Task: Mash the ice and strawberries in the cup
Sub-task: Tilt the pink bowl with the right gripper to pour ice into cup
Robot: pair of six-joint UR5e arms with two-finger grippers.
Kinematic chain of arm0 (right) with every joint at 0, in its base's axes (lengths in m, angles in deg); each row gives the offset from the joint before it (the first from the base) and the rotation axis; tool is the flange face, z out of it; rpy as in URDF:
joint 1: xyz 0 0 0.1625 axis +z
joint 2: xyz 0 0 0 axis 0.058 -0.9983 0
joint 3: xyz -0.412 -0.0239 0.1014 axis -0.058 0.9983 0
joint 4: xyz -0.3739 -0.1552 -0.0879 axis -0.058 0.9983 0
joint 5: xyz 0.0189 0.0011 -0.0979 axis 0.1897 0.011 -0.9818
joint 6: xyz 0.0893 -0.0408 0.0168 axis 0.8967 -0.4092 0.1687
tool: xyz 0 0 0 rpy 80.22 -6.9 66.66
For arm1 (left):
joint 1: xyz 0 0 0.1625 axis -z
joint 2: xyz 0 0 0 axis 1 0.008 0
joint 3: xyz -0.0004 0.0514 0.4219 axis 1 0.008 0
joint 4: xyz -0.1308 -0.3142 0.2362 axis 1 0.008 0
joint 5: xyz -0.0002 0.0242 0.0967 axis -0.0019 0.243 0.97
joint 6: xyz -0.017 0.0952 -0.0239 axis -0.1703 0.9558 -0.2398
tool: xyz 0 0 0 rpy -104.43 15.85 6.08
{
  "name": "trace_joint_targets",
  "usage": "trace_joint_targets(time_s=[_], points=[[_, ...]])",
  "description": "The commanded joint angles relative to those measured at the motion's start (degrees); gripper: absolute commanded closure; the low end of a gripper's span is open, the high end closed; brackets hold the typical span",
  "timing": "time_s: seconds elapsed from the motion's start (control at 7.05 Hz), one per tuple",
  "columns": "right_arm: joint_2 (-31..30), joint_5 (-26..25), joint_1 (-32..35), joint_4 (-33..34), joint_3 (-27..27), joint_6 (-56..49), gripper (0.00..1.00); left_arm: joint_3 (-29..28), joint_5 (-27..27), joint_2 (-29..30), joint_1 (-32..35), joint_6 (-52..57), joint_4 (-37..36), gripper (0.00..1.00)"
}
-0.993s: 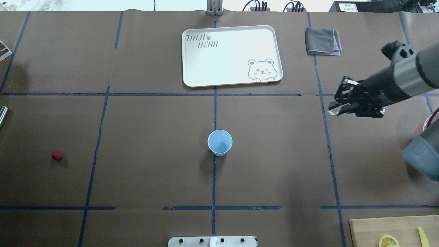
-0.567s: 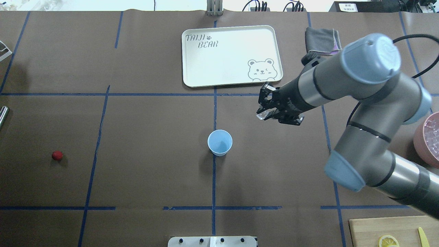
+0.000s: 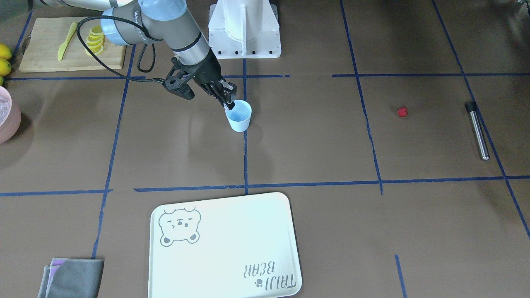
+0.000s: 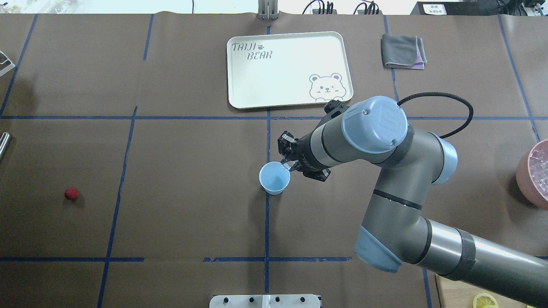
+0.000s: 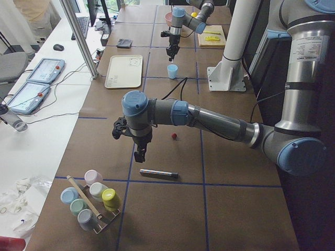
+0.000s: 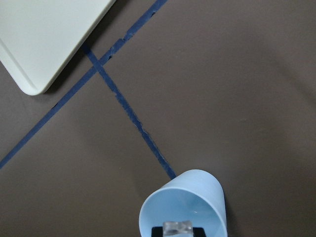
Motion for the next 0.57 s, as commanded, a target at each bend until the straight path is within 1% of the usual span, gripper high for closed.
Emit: trace_joint_targets(time_s=[0.0,0.14,0.28,0.43], points=[[3.7,-1.2,-0.8,-0.1,4.1,0.9,0.81,-0.2,0.1,-0.1,0.0,0.0,0.0,0.0],[3.7,-1.2,-0.7,-0.1,4.2,0.8,0.45,-0.2,0.1,0.0,0.0,0.0,0.0,0.0],[3.7,-1.2,-0.8,0.0,4.3,0.7,0.27,-0.2,0.1,0.0,0.0,0.0,0.0,0.0],[3.6,-1.1,-0.7,0.0,4.4,0.6,0.24,-0.2,0.1,0.0,0.0,0.0,0.0,0.0]])
